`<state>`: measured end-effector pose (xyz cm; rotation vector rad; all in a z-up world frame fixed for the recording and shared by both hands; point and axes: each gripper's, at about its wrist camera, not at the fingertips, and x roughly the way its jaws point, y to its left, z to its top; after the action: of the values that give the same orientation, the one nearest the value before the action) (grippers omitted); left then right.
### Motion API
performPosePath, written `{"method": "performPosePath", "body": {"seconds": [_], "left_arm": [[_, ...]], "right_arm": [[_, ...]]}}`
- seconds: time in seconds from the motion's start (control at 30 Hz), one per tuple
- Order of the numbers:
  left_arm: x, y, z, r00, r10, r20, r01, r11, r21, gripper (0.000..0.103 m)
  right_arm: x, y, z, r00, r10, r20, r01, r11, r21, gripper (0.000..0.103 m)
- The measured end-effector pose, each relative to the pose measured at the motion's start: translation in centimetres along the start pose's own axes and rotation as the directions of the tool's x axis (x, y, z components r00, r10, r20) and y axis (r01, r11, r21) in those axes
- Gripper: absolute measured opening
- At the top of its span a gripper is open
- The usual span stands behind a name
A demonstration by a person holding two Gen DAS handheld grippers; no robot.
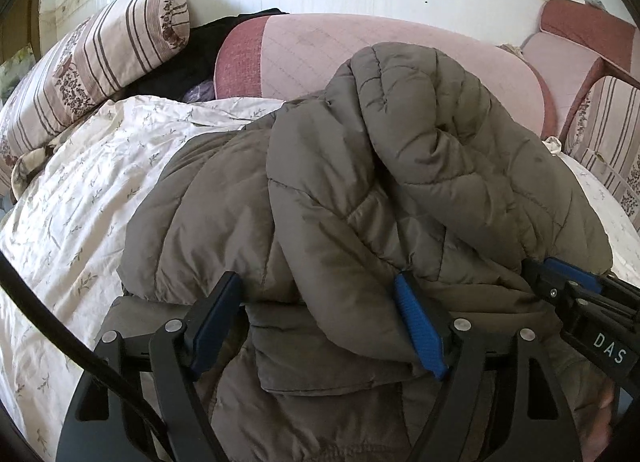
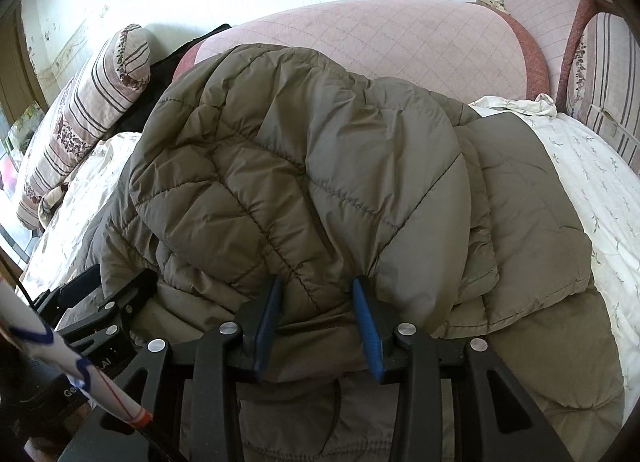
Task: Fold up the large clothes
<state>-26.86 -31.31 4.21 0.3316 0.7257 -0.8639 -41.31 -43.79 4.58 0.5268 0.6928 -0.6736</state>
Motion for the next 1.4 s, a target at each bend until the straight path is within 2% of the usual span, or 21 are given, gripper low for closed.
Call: {"method": "performPosePath", "body": {"seconds": [0.17, 0.27, 0.33, 0.43, 0.5, 0.57, 0.7, 1.1, 1.4], "left_arm": [[0.2, 0.1, 0.0, 1.000, 0.002, 0.000, -0.002, 1.000, 0.001, 0.078], [0.1, 0.0, -0.1, 1.000, 0.002, -0.002, -0.002, 1.000, -0.002, 0.078], [0.0, 0.0, -0.2, 1.000, 0.004, -0.001, -0.004, 1.000, -0.002, 0.078], [0.0, -0.1, -0.3, 1.000, 0.005, -0.001, -0.005, 1.000, -0.002, 0.078], [0.0, -0.1, -0.3, 1.000, 0.006, -0.001, -0.006, 1.000, -0.002, 0.079], [0.0, -0.1, -0.3, 1.000, 0.006, -0.002, -0.006, 1.000, -0.002, 0.079], [0.0, 0.0, -0.4, 1.000, 0.006, -0.002, -0.006, 1.000, -0.005, 0.080], [0.0, 0.0, -0.3, 1.000, 0.008, 0.000, -0.008, 1.000, -0.003, 0.080], [-2.0, -0.8, -0.2, 1.000, 0.011, 0.017, -0.012, 1.000, 0.015, 0.080]], "right_arm": [[-0.2, 0.0, 0.0, 1.000, 0.003, 0.008, -0.003, 1.000, 0.003, 0.041], [-2.3, -0.2, 0.6, 0.995, 0.006, 0.101, -0.006, 1.000, 0.006, 0.042], [-3.3, -0.8, 1.1, 0.987, -0.040, 0.157, 0.037, 0.999, 0.016, 0.047], [-2.4, -2.6, 1.2, 0.990, -0.075, 0.117, 0.068, 0.996, 0.062, 0.048], [-0.9, -3.6, 0.9, 0.997, -0.059, 0.056, 0.053, 0.994, 0.094, 0.048], [-0.2, -3.4, 0.6, 0.997, -0.073, 0.029, 0.070, 0.995, 0.073, 0.048], [-0.2, -2.5, 0.5, 0.994, -0.105, 0.037, 0.104, 0.994, 0.032, 0.049], [-2.8, -2.2, 1.1, 0.990, -0.095, 0.102, 0.089, 0.994, 0.056, 0.049], [-5.4, -3.1, 1.1, 0.990, -0.084, 0.117, 0.073, 0.992, 0.100, 0.049]]}}
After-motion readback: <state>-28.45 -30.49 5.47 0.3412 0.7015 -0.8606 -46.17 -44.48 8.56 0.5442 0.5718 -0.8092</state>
